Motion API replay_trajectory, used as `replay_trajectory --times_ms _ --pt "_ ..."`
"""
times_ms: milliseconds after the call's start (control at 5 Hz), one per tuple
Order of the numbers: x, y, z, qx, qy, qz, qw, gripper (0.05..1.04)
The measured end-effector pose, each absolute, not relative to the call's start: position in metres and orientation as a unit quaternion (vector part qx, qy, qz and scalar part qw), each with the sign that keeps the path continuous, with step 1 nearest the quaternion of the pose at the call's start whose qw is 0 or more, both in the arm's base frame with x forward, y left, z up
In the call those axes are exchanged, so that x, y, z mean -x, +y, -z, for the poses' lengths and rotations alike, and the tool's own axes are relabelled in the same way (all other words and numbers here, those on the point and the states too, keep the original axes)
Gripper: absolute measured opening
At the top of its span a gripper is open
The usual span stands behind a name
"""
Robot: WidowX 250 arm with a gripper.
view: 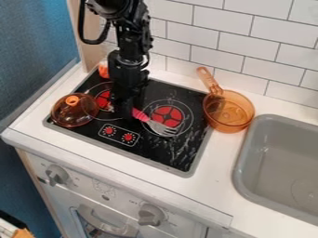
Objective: Put the red fork at the middle of the stove
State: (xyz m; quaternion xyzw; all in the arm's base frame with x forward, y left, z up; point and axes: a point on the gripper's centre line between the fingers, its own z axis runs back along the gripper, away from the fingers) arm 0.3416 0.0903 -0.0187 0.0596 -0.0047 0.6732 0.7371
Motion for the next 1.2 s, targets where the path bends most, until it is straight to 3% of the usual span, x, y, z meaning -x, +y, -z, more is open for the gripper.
replay_trajectory --times_ms 200,400,600,800,1000,1200 --pt "-0.34 0.092 0.022 -0.056 0.004 -0.672 0.738 0.427" --pt "-0.337 0.091 0.022 -0.057 0.013 -0.669 0.741 0.73" --pt "-0.336 0.094 0.021 -0.066 0.011 -0.668 0.741 0.966" --pt "-0.335 0.09 0.017 -0.097 0.011 -0.656 0.748 0.998" --pt "-0.339 0.087 0.001 -0.093 -0.001 -0.646 0.758 0.998" --pt "-0.342 0.087 -0.031 -0.069 -0.048 -0.648 0.757 0.998"
